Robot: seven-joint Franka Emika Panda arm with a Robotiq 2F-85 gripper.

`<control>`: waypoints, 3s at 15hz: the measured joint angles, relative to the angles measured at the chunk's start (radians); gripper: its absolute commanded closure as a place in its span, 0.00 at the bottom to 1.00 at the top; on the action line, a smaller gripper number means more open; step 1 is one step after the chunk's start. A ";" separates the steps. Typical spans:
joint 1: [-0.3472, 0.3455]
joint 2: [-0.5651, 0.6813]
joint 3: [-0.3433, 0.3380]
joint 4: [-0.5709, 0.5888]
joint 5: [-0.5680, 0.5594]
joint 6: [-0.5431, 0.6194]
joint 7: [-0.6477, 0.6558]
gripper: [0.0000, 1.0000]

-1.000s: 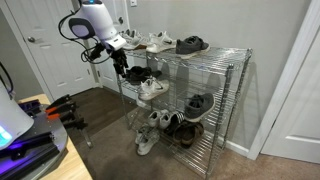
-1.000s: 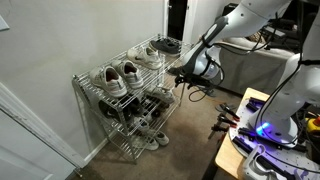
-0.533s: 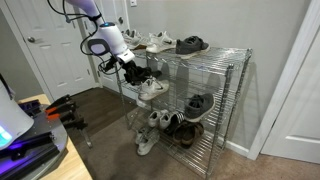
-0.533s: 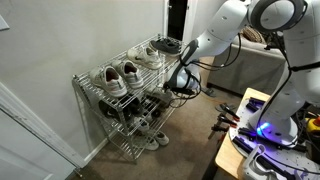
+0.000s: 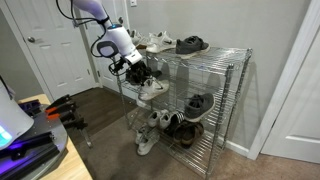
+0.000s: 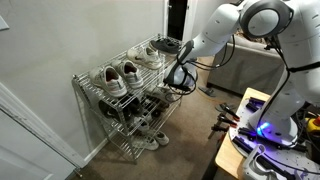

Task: Move the white shoe from the second rack to the top rack

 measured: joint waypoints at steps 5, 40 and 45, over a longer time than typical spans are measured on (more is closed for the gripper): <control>0.048 0.107 -0.104 0.107 -0.001 -0.068 0.082 0.00; 0.191 0.059 -0.247 -0.006 -0.486 -0.353 0.521 0.00; 0.133 0.080 -0.186 0.024 -0.556 -0.291 0.636 0.00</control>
